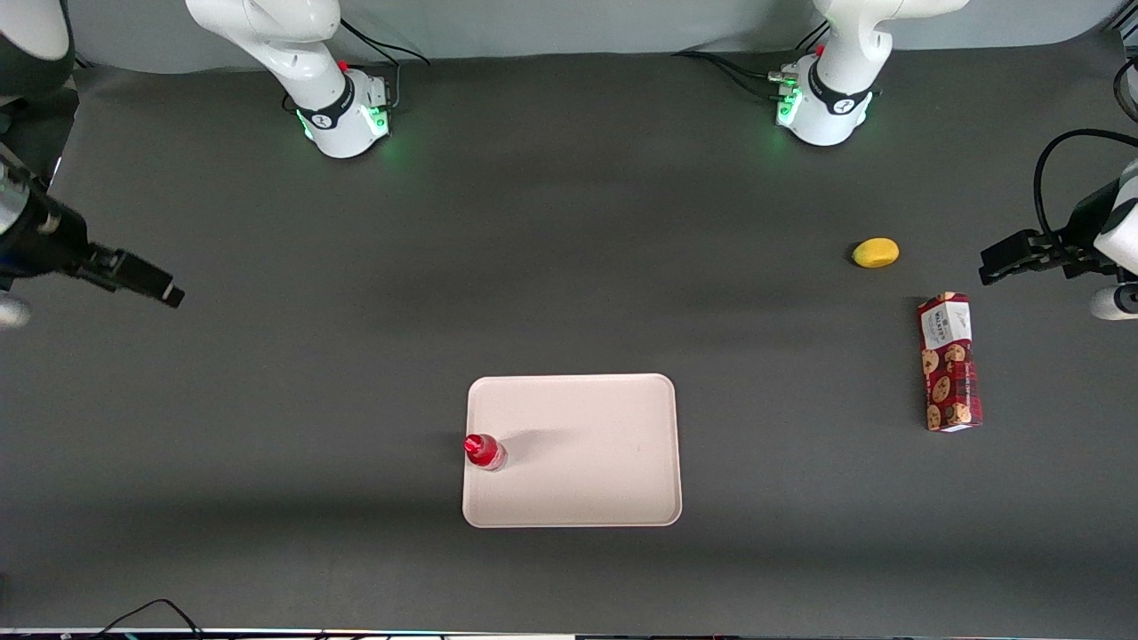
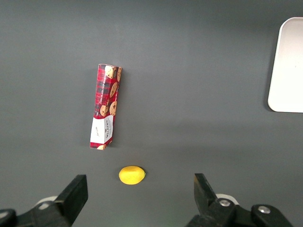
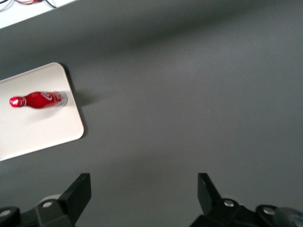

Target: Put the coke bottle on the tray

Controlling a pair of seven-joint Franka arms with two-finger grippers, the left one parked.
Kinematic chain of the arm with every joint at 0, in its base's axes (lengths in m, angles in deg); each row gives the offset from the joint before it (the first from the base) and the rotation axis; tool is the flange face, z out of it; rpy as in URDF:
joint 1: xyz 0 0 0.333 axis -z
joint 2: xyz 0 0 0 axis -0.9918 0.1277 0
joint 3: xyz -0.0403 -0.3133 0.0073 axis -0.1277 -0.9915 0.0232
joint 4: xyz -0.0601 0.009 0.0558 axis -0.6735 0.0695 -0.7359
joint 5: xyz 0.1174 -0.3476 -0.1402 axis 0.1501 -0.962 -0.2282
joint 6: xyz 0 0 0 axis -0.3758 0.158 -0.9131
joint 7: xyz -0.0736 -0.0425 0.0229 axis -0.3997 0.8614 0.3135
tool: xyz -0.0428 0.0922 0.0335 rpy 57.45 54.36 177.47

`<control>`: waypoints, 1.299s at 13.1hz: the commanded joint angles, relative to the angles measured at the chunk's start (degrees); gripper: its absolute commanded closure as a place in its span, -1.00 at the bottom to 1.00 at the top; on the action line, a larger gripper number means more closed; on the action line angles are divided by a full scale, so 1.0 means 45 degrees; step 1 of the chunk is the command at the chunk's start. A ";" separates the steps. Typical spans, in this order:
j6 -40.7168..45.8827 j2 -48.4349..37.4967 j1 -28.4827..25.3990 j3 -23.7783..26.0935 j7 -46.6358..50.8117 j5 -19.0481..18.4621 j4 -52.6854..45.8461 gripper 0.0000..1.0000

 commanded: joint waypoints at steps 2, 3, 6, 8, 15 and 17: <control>-0.0437 -0.1128 -0.0400 -0.0306 -0.0284 0.0432 0.1351 -1.00; -0.0437 -0.1128 -0.0846 -0.0790 -0.0263 0.0432 0.1350 -1.00; -0.0553 -0.0992 -0.2682 -0.2704 -0.0263 0.0412 0.1331 -1.00; -0.0748 -0.0642 -0.4240 -0.4107 -0.0341 0.0334 0.1060 -1.00; -0.0710 0.0745 -0.4952 -0.4837 -0.0459 0.0080 -0.0582 -1.00; -0.0730 0.1039 -0.4991 -0.4837 -0.0459 -0.0269 -0.0798 -1.00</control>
